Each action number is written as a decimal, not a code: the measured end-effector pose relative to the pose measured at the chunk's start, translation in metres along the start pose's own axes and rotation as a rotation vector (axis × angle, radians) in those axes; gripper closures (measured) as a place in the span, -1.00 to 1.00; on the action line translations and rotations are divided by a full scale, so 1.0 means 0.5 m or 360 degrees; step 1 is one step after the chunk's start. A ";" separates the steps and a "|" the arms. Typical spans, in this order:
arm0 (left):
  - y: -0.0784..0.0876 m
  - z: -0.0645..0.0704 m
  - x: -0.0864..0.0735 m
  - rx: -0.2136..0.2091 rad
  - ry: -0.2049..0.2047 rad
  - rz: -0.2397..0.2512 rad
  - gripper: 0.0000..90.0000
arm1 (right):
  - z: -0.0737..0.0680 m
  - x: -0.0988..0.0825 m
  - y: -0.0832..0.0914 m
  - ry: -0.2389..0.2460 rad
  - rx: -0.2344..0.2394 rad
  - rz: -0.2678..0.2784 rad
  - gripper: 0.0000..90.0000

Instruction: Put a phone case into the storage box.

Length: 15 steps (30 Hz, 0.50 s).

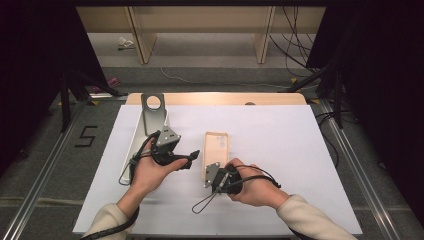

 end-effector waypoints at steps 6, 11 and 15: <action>-0.012 0.004 0.009 -0.0042 0.0047 0.0021 -0.59 | 0.004 -0.010 0.015 -0.0019 -0.0041 0.0053 0.95; -0.011 0.005 0.012 -0.0046 0.0052 0.0037 -0.58 | 0.009 -0.030 0.026 -0.0062 -0.0053 0.0105 0.95; -0.009 0.003 0.010 -0.0048 0.0056 0.0040 -0.58 | 0.011 -0.048 0.036 -0.0123 -0.0051 0.0149 0.95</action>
Point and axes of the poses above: each handheld gripper's, and its own axes: y roughly backward along the jaws, x roughly out of its top, z roughly to its right, the point moved 4 cm from there along -y, roughly forward along the jaws, and after that the axes turned 9 degrees about -x, right-handed, at the moved point
